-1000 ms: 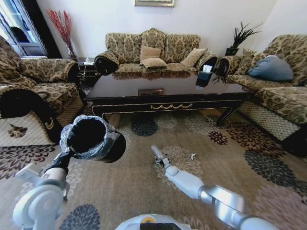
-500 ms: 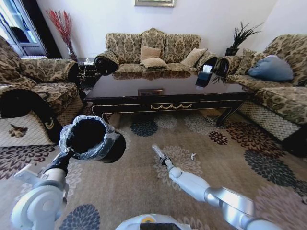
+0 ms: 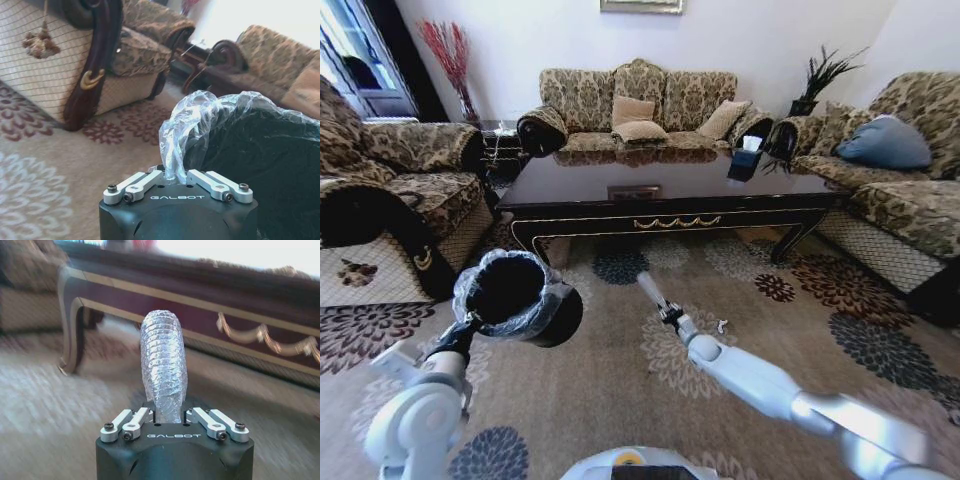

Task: Move to the front of the table and pick up the trash from the floor, then place it into the trash bin.

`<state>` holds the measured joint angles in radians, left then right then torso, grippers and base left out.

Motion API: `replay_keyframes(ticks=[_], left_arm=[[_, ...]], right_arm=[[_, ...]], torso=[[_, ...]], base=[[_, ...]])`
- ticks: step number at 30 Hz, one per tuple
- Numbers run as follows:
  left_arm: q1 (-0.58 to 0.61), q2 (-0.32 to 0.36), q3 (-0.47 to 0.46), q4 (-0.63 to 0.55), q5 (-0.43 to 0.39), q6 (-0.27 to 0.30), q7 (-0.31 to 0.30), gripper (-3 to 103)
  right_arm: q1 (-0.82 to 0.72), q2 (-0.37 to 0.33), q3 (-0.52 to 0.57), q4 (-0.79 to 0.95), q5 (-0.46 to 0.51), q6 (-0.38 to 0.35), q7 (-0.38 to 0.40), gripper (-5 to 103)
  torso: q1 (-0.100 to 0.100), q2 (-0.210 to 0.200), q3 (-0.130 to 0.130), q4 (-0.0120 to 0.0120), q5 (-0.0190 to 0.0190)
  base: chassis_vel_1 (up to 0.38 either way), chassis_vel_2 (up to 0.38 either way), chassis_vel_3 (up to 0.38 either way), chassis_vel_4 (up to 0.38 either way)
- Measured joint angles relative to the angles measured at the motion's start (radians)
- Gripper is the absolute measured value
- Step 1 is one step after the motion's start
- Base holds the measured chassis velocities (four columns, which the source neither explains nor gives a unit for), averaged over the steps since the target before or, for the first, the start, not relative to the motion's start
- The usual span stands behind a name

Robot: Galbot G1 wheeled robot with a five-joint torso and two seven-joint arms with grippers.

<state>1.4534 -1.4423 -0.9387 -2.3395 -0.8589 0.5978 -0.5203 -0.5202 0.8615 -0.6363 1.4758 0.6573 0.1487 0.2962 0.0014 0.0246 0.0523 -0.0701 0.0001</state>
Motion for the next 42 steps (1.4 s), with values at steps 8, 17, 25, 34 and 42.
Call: replay_keyframes(ticks=[8,17,25,34,42], left_arm=[[-0.001,0.002,0.019,0.041,0.038,0.02,-0.012,3],[-0.017,0.012,0.09,0.05,0.077,0.025,-0.01,3],[-0.112,0.016,0.233,0.148,0.103,0.025,0.001,3],[-0.214,-0.001,0.32,0.215,0.1,0.028,0.006,3],[-0.234,-0.005,0.318,0.231,0.098,0.028,0.008,3]], right_arm=[[0.042,-0.06,-0.003,0.247,0.06,0.002,0.001,24],[0.253,-0.009,-0.126,0.351,0.139,0.045,-0.004,24],[0.449,0.113,-0.294,0.342,0.204,0.057,-0.001,24],[0.464,0.238,-0.353,0.265,0.189,0.051,0.042,24],[0.434,0.209,-0.335,0.258,0.154,0.053,0.067,42]], torso=[[0.0,0.0,0.0,0.0,-0.0002],[0.0,0.0,0.0,0.0005,-0.0003],[0.0,0.0,0.0,-0.0003,-0.0005],[0.0,0.0,0.0,0.0001,-0.0002],[0.0,0.0,0.0,0.0,-0.0001]], base=[[0.0,0.0,0.0,0.0],[0.0,0.0,0.0,0.0],[0.0,0.0,0.0,0.0],[0.0,0.0,0.0,0.0],[0.0,0.0,0.0,0.0]])
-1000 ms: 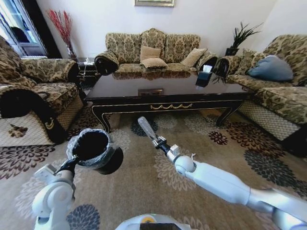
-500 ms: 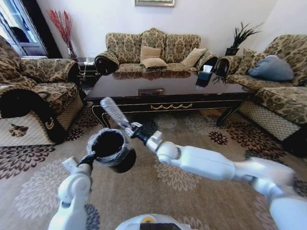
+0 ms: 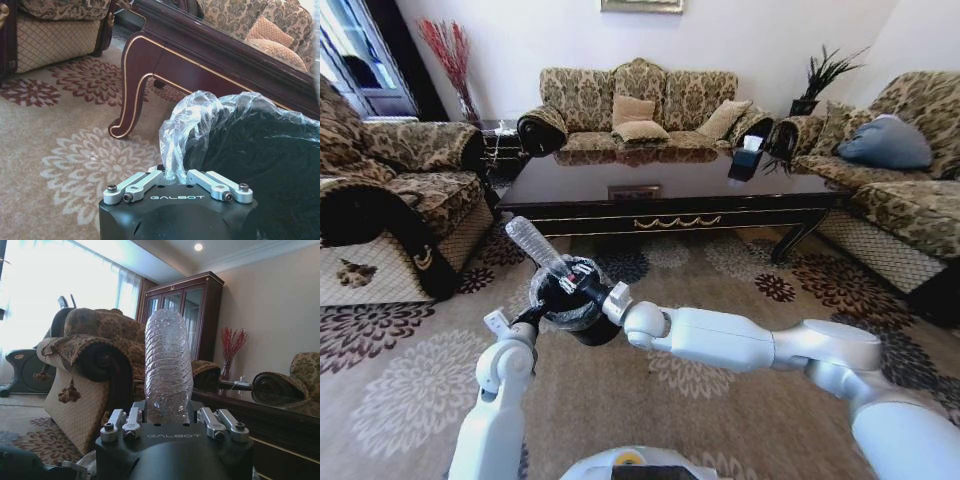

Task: Move to the front of the table and pick up the trash from the floor, then place it into the trash bin.

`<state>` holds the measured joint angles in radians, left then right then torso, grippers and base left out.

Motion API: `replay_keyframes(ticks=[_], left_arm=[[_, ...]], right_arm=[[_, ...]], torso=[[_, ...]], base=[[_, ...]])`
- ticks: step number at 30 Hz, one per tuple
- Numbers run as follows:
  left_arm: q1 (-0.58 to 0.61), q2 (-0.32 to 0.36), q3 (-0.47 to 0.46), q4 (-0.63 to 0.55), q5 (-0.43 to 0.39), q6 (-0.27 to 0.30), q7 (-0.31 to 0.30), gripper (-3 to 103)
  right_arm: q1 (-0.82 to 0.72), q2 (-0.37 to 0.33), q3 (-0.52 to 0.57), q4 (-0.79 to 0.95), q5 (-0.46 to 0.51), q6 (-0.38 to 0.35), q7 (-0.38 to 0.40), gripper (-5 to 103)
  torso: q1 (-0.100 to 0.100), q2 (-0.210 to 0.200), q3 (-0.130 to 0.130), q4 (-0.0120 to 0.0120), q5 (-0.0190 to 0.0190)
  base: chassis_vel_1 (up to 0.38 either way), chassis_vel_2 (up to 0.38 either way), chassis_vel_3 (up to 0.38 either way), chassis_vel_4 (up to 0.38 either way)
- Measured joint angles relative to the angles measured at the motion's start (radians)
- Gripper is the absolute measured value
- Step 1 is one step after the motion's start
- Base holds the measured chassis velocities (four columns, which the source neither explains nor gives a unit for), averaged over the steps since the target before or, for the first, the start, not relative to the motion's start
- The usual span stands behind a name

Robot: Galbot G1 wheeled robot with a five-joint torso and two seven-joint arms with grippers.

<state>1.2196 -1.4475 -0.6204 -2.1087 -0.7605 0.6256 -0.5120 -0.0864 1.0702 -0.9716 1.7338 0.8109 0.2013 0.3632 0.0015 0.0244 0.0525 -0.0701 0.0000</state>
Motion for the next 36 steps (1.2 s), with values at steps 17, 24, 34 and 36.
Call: replay_keyframes(ticks=[17,24,34,36], left_arm=[[0.078,0.01,-0.106,-0.09,-0.019,0.0,0.0,3],[0.119,0.02,-0.162,-0.136,-0.033,0.001,-0.004,3],[0.201,0.061,-0.228,-0.202,-0.037,0.013,-0.018,3],[0.216,0.065,-0.234,-0.222,-0.041,0.018,-0.023,3]], right_arm=[[-0.06,-0.09,0.052,0.078,-0.038,0.002,0.026,99],[-0.119,-0.137,0.177,0.074,0.026,0.023,0.03,100],[-0.353,-0.219,0.436,-0.018,0.074,0.071,0.037,100],[-0.43,-0.23,0.509,-0.035,0.055,0.066,0.038,100]], torso=[[0.0,0.0,0.0,0.0001,0.0],[0.0,0.0,0.0,-0.0002,0.0001],[0.0,0.0,0.0,0.0,0.0004],[0.0,0.0,0.0,-0.0001,0.0001]], base=[[0.0,0.0,0.0,0.0],[0.0,0.0,0.0,0.0],[0.0,0.0,0.0,0.0],[0.0,0.0,0.0,0.0]])
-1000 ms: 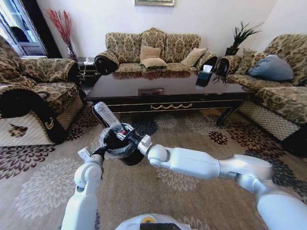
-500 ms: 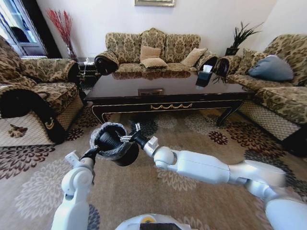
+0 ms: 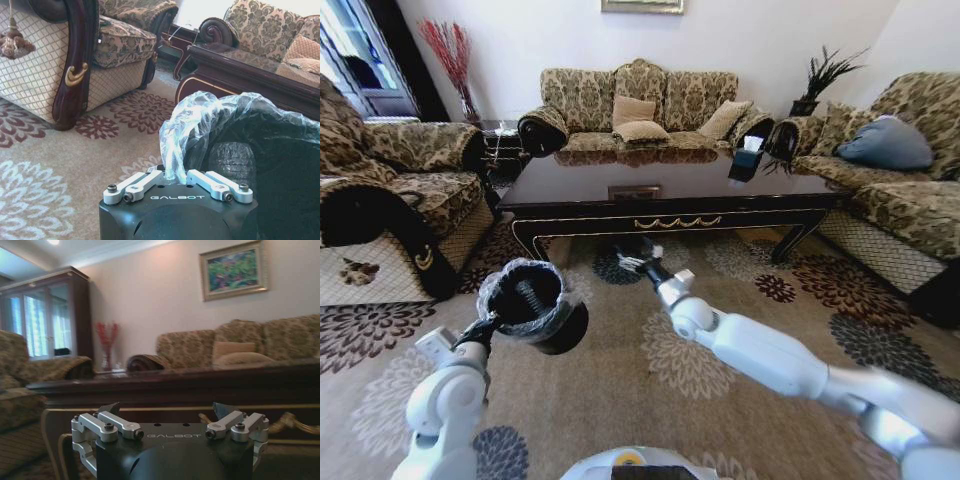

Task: Move to the front of the table and pick up the trash from the floor, then place it into the trash bin.

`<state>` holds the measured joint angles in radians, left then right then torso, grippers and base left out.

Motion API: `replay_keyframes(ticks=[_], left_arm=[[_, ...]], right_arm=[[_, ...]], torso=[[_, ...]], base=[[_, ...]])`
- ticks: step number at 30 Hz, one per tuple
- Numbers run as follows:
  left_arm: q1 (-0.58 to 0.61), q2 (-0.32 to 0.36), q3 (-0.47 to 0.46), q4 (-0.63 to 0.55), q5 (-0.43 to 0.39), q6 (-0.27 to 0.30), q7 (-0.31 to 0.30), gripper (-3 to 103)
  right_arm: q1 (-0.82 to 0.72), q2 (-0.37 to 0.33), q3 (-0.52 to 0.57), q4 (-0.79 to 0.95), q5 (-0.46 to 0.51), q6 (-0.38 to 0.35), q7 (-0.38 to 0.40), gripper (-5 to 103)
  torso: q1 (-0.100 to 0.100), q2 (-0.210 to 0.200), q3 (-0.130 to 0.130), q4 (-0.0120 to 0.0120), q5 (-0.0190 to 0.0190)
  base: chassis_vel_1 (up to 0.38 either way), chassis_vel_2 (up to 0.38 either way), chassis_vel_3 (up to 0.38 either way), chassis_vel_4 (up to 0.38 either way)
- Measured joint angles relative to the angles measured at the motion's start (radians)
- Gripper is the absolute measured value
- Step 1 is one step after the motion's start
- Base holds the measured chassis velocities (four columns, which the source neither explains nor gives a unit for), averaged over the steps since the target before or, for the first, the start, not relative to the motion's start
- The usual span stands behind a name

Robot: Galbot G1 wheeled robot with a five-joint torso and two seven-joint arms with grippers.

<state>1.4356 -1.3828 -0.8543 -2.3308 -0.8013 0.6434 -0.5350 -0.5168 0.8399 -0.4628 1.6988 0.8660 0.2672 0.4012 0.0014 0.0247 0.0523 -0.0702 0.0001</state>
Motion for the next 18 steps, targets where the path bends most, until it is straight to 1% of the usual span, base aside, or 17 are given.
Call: replay_keyframes(ticks=[1,2,3,4,6,7,9,12,18], left_arm=[[0.007,0.002,-0.001,-0.012,-0.001,0.003,-0.003,3],[0.007,0.002,-0.001,-0.012,-0.001,0.003,-0.003,3],[0.013,0.005,-0.001,-0.025,-0.002,0.006,-0.006,3],[0.02,0.007,0.001,-0.036,-0.002,0.009,-0.008,3],[0.036,0.008,0.001,-0.051,-0.002,0.011,-0.01,3],[0.036,0.008,0.001,-0.051,-0.002,0.011,-0.01,3],[0.053,0.007,0.0,-0.065,0.001,0.011,-0.012,3],[0.073,-0.003,-0.005,-0.082,0.003,0.011,-0.015,3],[0.092,-0.016,-0.011,-0.099,0.005,0.011,-0.017,3]], right_arm=[[-0.039,-0.003,0.035,-0.007,-0.007,-0.001,-0.002,100],[-0.039,-0.003,0.035,-0.007,-0.007,-0.001,-0.002,100],[-0.096,-0.005,0.085,-0.013,-0.014,-0.003,-0.005,100],[-0.146,-0.005,0.123,-0.024,-0.02,-0.003,-0.01,100],[-0.214,-0.002,0.165,-0.045,-0.032,0.0,-0.029,100],[-0.214,-0.002,0.165,-0.045,-0.032,0.0,-0.029,100],[-0.291,0.007,0.203,-0.075,-0.055,0.011,-0.059,100],[-0.353,0.024,0.231,-0.113,-0.083,0.025,-0.082,100],[-0.381,0.046,0.248,-0.175,-0.096,0.041,-0.102,100]], torso=[[0.0,0.0,0.0,-0.0002,0.0002],[0.0,0.0,0.0,-0.0002,0.0002],[0.0,0.0,0.0,0.0001,0.0001],[0.0,0.0,0.0,-0.0001,0.0001],[0.0,0.0,0.0,-0.0001,0.0001],[0.0,0.0,0.0,-0.0001,0.0001],[0.0,0.0,0.0,0.0001,0.0001],[0.0,0.0,0.0,0.0002,-0.0001],[0.0,0.0,0.0,0.0004,-0.0003]], base=[[0.0,0.0,0.0,0.0],[0.0,0.0,0.0,0.0],[0.0,0.0,0.0,0.0],[0.0,0.0,0.0,0.0],[0.0,0.0,0.0,0.0],[0.0,0.0,0.0,0.0],[0.0,0.0,0.0,0.0],[0.0,0.0,0.0,0.0],[-0.029,-0.034,0.04,0.044]])
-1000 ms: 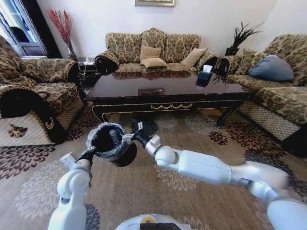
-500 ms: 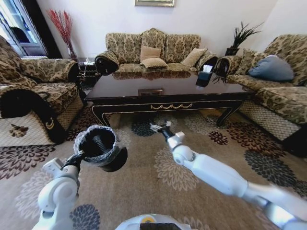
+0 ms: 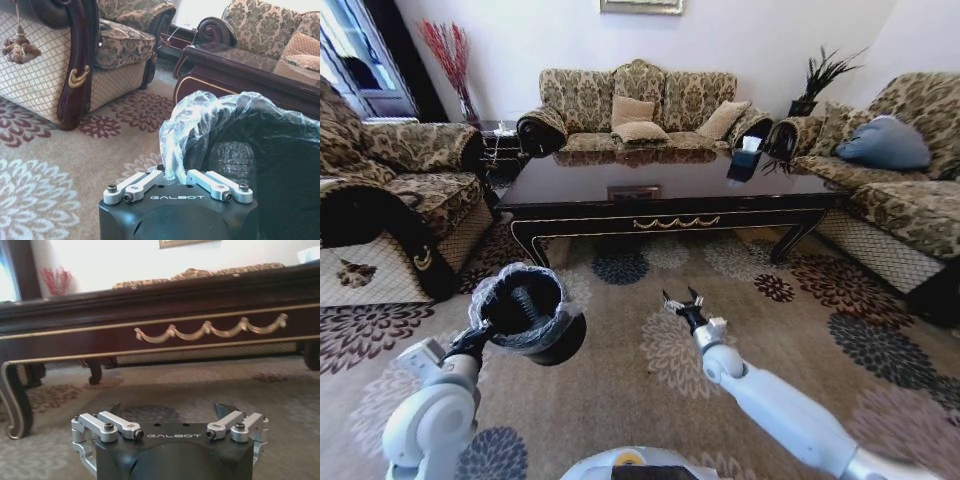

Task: Move to the front of the table and pick up the trash from the floor, then place it into the trash bin.

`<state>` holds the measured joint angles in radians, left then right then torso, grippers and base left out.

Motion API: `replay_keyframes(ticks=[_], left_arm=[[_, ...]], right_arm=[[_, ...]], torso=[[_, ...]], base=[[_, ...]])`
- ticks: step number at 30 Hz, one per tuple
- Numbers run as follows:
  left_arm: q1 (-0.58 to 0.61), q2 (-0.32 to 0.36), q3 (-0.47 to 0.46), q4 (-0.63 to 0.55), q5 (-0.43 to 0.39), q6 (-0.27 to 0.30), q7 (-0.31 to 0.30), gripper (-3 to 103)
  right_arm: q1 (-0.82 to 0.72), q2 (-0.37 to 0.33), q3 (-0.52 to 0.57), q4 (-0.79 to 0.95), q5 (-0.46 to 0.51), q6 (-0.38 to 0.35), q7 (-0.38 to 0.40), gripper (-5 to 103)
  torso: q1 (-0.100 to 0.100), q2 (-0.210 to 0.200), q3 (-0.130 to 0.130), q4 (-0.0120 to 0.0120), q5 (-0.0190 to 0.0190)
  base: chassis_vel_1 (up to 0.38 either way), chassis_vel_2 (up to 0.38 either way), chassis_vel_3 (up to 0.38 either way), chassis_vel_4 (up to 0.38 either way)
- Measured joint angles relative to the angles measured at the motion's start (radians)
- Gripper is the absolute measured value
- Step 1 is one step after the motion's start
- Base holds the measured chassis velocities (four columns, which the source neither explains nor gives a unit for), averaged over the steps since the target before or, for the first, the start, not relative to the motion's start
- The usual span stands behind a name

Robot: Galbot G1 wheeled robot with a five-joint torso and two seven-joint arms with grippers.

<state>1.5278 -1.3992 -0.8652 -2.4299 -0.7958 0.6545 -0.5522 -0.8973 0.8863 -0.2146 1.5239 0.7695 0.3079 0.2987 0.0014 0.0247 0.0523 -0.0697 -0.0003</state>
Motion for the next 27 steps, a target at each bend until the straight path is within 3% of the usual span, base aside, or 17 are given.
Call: replay_keyframes(ticks=[18,27], left_arm=[[0.029,-0.013,-0.009,-0.02,0.007,-0.005,-0.001,3],[0.018,-0.014,-0.004,-0.016,0.009,-0.006,-0.001,3]], right_arm=[[0.019,0.061,0.017,-0.192,0.005,0.067,-0.046,100],[0.016,0.072,0.024,-0.219,-0.015,0.081,-0.047,100]], torso=[[0.0,0.0,0.0,-0.0006,0.0005],[0.0,0.0,0.0,0.0,0.0]], base=[[-0.23,-0.222,0.229,0.221],[-0.219,-0.023,0.221,0.028]])
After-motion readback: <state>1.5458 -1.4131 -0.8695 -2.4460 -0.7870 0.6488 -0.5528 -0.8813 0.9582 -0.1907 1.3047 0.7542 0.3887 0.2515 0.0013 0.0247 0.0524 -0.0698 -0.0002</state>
